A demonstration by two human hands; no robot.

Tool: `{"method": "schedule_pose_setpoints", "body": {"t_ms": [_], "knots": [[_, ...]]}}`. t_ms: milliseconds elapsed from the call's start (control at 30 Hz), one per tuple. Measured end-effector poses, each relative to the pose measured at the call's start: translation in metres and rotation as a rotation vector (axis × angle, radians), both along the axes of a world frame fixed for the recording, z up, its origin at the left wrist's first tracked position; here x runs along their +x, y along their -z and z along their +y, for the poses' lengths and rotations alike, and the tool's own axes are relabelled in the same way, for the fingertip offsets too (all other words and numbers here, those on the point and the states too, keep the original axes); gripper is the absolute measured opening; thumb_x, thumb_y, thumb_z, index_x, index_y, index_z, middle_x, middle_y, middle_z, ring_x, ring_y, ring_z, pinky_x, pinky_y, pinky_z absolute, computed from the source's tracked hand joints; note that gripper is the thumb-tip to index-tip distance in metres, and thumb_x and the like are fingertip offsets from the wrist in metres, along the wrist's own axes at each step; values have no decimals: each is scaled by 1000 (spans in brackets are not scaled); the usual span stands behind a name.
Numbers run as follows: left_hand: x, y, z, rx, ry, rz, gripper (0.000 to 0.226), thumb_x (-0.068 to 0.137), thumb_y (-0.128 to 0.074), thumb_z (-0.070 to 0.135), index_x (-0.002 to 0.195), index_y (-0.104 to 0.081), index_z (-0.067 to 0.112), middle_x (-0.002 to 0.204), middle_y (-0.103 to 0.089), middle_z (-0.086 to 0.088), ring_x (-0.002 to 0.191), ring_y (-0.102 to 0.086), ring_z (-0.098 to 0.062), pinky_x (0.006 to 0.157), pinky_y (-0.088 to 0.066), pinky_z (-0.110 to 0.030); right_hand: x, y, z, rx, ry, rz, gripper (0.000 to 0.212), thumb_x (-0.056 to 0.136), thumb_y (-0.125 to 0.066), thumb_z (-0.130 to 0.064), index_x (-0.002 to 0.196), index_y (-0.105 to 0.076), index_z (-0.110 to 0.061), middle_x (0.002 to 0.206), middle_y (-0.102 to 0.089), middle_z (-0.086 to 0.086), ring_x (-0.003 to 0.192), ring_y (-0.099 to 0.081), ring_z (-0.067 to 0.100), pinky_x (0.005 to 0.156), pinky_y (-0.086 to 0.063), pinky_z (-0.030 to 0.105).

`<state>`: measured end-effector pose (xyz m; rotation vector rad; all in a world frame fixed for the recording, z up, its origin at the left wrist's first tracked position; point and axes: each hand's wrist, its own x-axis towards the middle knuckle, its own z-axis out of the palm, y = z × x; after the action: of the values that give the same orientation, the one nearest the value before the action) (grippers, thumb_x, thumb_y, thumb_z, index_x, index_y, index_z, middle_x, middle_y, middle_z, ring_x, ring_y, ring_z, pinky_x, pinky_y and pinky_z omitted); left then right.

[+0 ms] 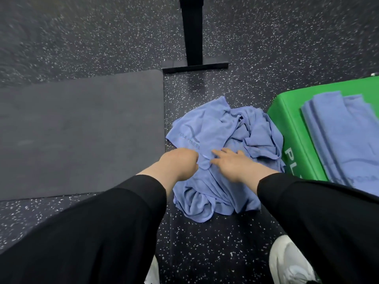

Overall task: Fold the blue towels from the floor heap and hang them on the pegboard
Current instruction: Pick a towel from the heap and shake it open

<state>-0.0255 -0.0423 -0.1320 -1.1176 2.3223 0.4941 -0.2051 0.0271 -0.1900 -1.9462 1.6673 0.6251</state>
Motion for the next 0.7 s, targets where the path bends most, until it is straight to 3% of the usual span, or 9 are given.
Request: {"method": "schedule_pose_setpoints", "body": {"t_ms": [133, 233, 433, 500, 567, 633, 700], "knots": [[12, 8, -4, 31, -30, -28, 31, 99, -45, 27, 123, -61, 17, 125, -62, -6, 113, -58, -30, 84, -46, -36, 9, 18, -4, 12, -9, 59, 60, 96, -41, 1, 151, -35, -23, 165, -7, 2, 152, -9, 31, 115, -19, 64], [14, 10, -7, 43, -44, -31, 30, 99, -46, 27, 122, -61, 16, 123, -62, -7, 110, -58, -30, 81, -45, -36, 12, 22, -7, -77, -16, 71, 54, 94, -43, 1, 144, -43, -19, 158, -21, 3, 147, -17, 31, 113, -18, 64], [11, 8, -7, 38, -45, -15, 31, 99, -43, 28, 122, -61, 16, 120, -63, -7, 110, -59, -30, 82, -48, -37, 11, 20, -10, -303, 53, -24, 32, 84, -53, 5, 107, -61, -15, 117, -56, 0, 118, -50, 24, 93, -33, 42], [9, 5, -7, 19, -42, 0, 31, 100, -43, 27, 123, -61, 16, 120, -63, -7, 109, -59, -30, 81, -46, -36, 9, 16, -17, -359, 196, -92, 22, 83, -56, 3, 96, -66, -12, 104, -64, 6, 104, -61, 29, 84, -40, 34], [9, 2, -8, 4, -55, 22, 31, 101, -44, 28, 122, -62, 17, 119, -63, -6, 109, -59, -30, 78, -43, -35, 8, 7, -24, -452, 466, -275, 16, 91, -56, -3, 102, -67, -6, 101, -67, 13, 97, -63, 35, 77, -46, 37], [9, -2, -9, -17, -66, 51, 29, 101, -44, 29, 118, -63, 16, 116, -64, -6, 105, -60, -30, 75, -42, -33, 7, -9, -33, -449, 652, -390, 25, 96, -54, -8, 119, -64, -5, 110, -67, 15, 104, -61, 36, 79, -47, 38], [7, -10, -11, -50, -75, 86, 28, 100, -44, 28, 115, -64, 14, 112, -66, -6, 100, -62, -30, 72, -43, -33, 5, -28, -39, -387, 733, -399, 28, 97, -51, -10, 119, -65, -3, 112, -68, 17, 108, -61, 37, 80, -48, 39]]}}
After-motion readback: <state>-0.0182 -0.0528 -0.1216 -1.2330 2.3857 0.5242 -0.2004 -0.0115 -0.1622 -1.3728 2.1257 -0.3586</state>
